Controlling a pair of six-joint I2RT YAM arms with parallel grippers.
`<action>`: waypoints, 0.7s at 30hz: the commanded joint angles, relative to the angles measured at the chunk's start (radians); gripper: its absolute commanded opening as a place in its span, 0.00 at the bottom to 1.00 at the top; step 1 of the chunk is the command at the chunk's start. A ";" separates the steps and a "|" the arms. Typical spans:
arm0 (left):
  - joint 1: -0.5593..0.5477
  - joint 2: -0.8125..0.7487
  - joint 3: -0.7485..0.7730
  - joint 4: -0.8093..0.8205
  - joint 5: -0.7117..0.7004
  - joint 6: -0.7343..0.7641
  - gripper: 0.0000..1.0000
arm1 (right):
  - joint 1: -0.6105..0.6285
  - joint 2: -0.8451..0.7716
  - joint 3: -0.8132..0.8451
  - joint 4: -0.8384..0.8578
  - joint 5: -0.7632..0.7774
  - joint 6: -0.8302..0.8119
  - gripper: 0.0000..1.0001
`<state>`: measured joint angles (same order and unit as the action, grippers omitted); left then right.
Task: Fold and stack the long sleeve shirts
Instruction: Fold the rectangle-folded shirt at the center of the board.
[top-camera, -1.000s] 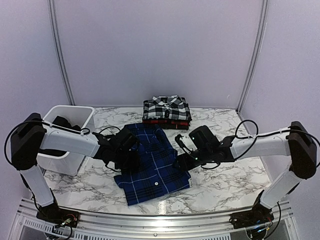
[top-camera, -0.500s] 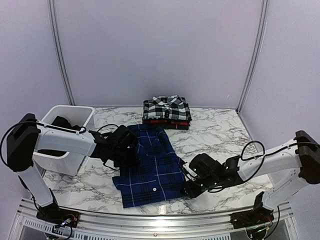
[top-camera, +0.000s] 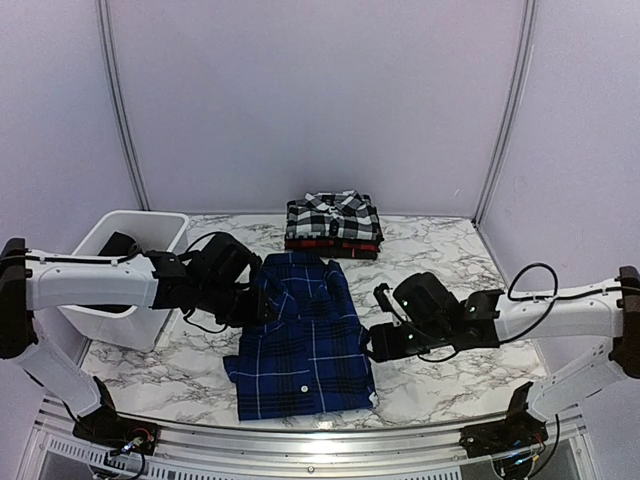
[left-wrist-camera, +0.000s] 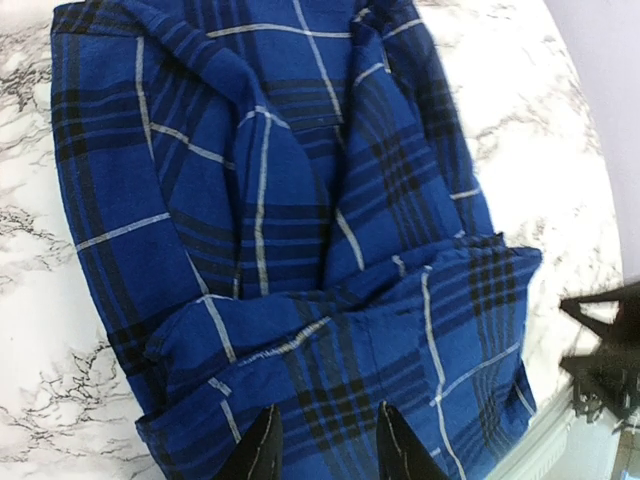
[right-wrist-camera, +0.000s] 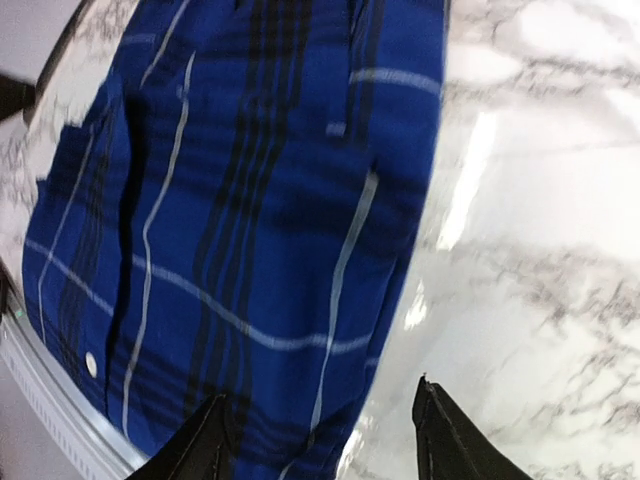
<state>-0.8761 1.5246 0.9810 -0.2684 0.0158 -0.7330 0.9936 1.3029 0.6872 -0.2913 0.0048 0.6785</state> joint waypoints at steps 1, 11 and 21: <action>0.004 -0.055 -0.035 -0.041 0.073 0.052 0.34 | -0.113 0.090 0.087 0.139 -0.050 -0.071 0.54; 0.005 -0.116 -0.067 -0.060 0.079 0.064 0.34 | -0.191 0.272 0.150 0.284 -0.194 -0.114 0.34; 0.010 -0.149 -0.126 -0.069 0.007 0.009 0.34 | -0.193 0.301 0.260 0.193 -0.098 -0.281 0.00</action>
<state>-0.8761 1.4002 0.8806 -0.3019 0.0692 -0.6991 0.8066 1.6024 0.9142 -0.0895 -0.1291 0.4911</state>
